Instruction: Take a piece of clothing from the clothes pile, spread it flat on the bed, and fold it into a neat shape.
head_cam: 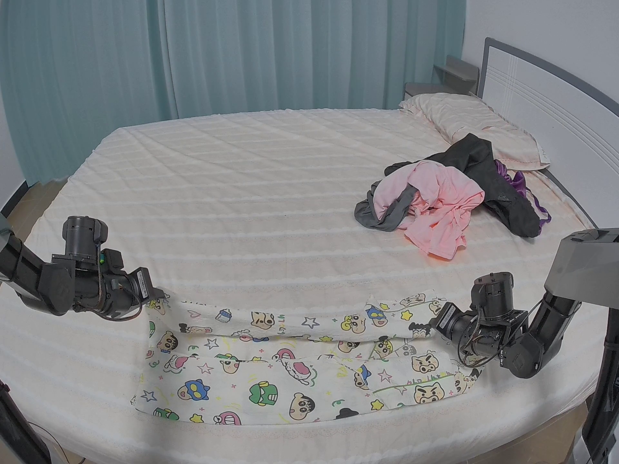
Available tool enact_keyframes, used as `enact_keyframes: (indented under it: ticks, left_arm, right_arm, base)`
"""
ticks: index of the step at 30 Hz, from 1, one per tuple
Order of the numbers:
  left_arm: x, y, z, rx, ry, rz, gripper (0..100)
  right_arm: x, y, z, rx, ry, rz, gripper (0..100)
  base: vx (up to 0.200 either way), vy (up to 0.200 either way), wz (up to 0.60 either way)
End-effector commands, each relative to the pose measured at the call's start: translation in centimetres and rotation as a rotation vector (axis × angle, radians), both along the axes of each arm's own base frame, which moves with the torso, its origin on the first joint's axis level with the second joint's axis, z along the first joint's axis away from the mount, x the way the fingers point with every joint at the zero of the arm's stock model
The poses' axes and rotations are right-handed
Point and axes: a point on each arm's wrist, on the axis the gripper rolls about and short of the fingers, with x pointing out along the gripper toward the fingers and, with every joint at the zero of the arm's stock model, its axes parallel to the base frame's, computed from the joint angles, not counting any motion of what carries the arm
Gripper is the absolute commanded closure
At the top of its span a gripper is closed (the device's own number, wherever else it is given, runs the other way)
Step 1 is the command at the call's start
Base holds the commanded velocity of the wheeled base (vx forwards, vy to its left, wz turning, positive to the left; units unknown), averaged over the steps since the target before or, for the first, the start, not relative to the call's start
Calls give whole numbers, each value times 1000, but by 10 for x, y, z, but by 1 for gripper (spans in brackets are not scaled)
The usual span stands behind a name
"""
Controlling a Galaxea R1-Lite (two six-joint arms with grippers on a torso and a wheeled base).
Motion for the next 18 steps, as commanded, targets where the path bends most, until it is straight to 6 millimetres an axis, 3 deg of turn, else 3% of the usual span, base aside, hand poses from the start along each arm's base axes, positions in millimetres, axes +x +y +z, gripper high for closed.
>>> enact_keyframes:
  ticks: [1, 5, 7, 13, 18]
  left_arm:
    - [7, 1, 6, -35, -58, 34, 100]
    - [10, 1, 8, -64, -124, 60, 100]
    - [7, 1, -9, -54, -97, 68, 100]
    - [5, 5, -37, -10, -18, 105, 100]
    - [-4, 5, -44, -3, 18, 96, 100]
  right_arm:
    - [0, -1, 4, 7, -19, -4, 100]
    - [0, -1, 4, 8, -21, -4, 100]
    - [-2, -1, 2, 6, -12, -1, 100]
    - [-4, -2, 2, 3, -6, -1, 100]
    - [-6, -3, 2, 1, 0, -1, 100]
  base:
    - [0, 0, 0]
    - [0, 0, 0]
    - [0, 0, 0]
    - [0, 0, 0]
    - [0, 0, 0]
